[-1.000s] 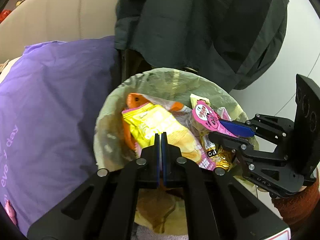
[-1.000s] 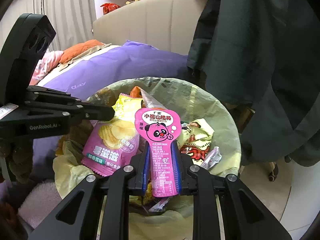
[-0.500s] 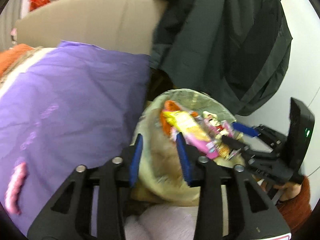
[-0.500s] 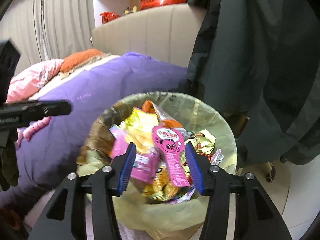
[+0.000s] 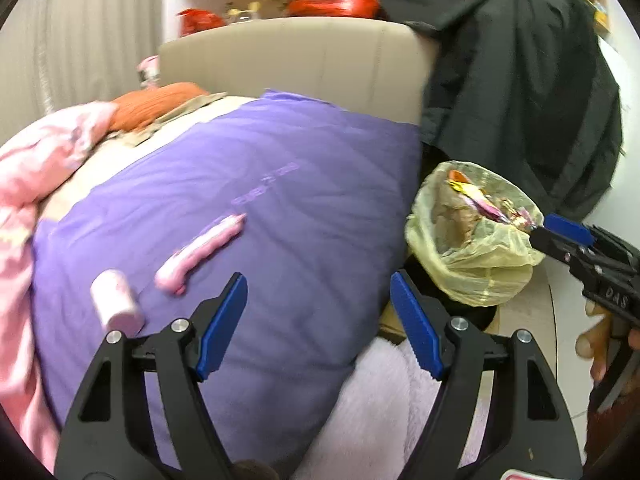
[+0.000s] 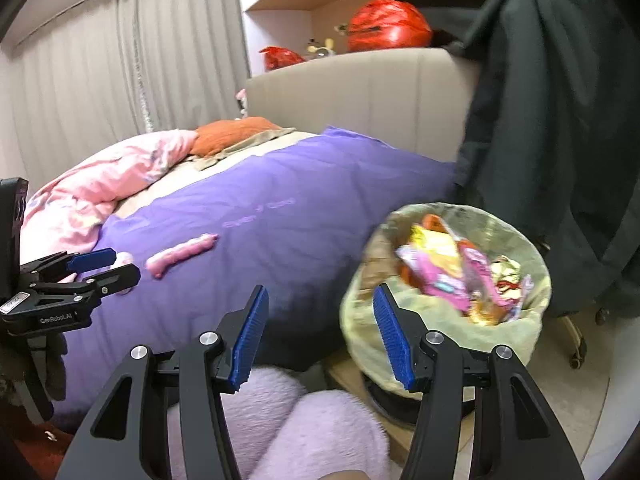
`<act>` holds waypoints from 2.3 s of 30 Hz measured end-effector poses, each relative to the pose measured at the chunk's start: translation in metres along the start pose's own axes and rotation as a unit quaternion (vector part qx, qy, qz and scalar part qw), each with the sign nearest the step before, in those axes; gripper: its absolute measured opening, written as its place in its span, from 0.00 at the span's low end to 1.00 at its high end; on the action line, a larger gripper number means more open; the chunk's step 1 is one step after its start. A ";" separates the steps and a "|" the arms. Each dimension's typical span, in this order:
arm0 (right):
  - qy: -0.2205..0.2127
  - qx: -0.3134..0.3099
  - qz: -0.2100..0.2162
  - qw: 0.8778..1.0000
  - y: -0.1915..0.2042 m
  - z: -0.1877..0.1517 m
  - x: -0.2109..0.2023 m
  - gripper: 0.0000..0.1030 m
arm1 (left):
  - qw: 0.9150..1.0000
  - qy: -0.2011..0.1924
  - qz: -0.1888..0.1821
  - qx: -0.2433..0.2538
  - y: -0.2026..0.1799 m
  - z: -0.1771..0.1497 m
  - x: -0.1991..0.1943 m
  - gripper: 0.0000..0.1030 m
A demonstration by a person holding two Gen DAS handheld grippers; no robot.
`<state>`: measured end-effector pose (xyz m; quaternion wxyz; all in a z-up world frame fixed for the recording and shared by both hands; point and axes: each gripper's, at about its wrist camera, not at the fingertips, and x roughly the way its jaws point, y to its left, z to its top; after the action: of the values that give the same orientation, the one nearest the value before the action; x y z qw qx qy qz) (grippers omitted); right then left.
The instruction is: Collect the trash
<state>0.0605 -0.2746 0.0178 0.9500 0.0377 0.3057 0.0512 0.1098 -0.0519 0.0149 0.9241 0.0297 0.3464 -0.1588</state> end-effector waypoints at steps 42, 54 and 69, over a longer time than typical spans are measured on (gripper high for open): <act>0.004 -0.052 0.016 0.998 0.054 -0.009 -0.017 0.50 | 0.994 -0.022 0.096 -0.051 0.011 -0.032 -0.064 0.65; 0.007 -0.052 0.014 0.999 0.054 -0.011 -0.016 0.50 | 0.995 -0.019 0.091 -0.048 0.012 -0.033 -0.061 0.65; 0.006 -0.052 0.014 0.999 0.054 -0.011 -0.016 0.50 | 0.995 -0.019 0.090 -0.049 0.015 -0.033 -0.059 0.65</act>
<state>0.0369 -0.2223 0.0237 0.9479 -0.0080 0.3081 0.0806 0.0516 -0.0157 0.0275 0.9415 0.0125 0.3318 -0.0585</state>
